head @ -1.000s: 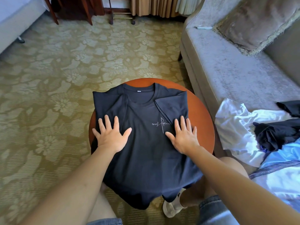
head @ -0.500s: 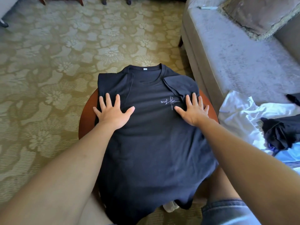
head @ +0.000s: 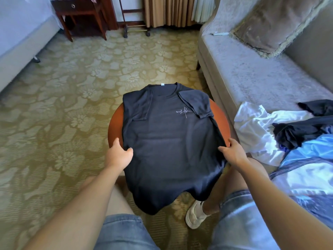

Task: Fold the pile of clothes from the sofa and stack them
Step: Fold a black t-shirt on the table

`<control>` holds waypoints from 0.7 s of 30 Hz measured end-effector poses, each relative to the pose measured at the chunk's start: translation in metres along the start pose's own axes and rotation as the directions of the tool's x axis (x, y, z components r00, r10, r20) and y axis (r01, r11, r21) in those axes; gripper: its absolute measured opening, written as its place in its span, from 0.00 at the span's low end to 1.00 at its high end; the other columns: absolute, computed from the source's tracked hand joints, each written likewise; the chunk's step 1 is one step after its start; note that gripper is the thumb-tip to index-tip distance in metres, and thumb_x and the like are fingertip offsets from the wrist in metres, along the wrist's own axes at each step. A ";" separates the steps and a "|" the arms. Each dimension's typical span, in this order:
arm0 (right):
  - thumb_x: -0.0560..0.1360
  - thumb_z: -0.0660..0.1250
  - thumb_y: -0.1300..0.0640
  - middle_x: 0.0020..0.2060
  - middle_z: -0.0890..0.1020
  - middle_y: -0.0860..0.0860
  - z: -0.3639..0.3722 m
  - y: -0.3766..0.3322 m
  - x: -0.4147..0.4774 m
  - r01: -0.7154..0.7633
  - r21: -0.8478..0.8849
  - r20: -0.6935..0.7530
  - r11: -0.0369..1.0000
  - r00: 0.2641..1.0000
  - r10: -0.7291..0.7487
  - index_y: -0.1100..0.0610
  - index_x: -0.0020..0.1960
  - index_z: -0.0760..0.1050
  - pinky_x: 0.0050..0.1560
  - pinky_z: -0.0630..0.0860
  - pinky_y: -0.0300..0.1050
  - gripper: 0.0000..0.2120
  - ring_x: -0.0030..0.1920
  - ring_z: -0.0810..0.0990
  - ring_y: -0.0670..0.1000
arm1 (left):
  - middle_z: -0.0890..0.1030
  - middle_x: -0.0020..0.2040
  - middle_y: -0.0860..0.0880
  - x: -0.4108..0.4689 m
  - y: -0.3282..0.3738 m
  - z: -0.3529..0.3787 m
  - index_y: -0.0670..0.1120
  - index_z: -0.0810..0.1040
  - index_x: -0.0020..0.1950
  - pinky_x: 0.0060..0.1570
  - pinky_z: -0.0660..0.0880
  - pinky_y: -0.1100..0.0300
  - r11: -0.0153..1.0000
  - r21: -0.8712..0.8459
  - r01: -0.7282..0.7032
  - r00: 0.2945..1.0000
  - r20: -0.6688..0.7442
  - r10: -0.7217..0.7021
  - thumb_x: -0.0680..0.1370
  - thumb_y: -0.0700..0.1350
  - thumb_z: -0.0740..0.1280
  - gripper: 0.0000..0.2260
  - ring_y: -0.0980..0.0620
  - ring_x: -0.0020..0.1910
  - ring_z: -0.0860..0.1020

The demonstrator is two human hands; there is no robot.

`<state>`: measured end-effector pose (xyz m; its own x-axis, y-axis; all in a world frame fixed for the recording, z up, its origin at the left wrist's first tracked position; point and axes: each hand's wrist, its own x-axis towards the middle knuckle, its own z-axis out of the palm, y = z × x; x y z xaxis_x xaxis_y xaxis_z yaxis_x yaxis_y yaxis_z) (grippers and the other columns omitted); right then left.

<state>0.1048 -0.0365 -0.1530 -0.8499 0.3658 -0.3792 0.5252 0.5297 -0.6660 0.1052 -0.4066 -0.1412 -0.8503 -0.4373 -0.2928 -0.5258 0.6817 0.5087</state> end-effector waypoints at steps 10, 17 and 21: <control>0.77 0.63 0.64 0.67 0.73 0.61 0.001 0.003 -0.018 0.016 0.140 -0.022 0.990 1.000 -0.013 0.63 0.71 0.67 0.68 0.67 0.52 0.23 0.67 0.71 0.60 | 0.83 0.53 0.46 -0.017 -0.013 -0.006 0.42 0.80 0.52 0.54 0.76 0.51 0.926 -0.364 0.097 0.984 0.172 -0.035 0.72 0.40 0.72 0.09 0.45 0.51 0.80; 0.79 0.63 0.61 0.68 0.73 0.58 -0.002 -0.013 -0.016 0.122 0.295 -0.031 0.948 0.992 -0.118 0.56 0.74 0.65 0.69 0.68 0.56 0.24 0.68 0.72 0.57 | 0.81 0.57 0.48 -0.024 0.000 -0.018 0.44 0.76 0.59 0.49 0.73 0.57 0.551 -0.755 0.355 0.876 0.475 0.086 0.77 0.34 0.60 0.13 0.51 0.57 0.79; 0.79 0.64 0.60 0.69 0.72 0.57 0.000 -0.009 -0.020 0.093 0.272 0.031 0.958 0.994 -0.105 0.54 0.76 0.61 0.70 0.67 0.57 0.27 0.69 0.71 0.58 | 0.81 0.61 0.46 -0.028 -0.003 -0.015 0.43 0.74 0.65 0.56 0.74 0.51 0.595 -0.722 0.353 0.840 0.525 0.138 0.77 0.32 0.59 0.18 0.46 0.60 0.79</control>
<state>0.1173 -0.0485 -0.1389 -0.9014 0.2838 -0.3270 0.4125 0.3332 -0.8478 0.1307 -0.4052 -0.1221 -0.7987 0.0348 -0.6007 -0.5969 -0.1723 0.7836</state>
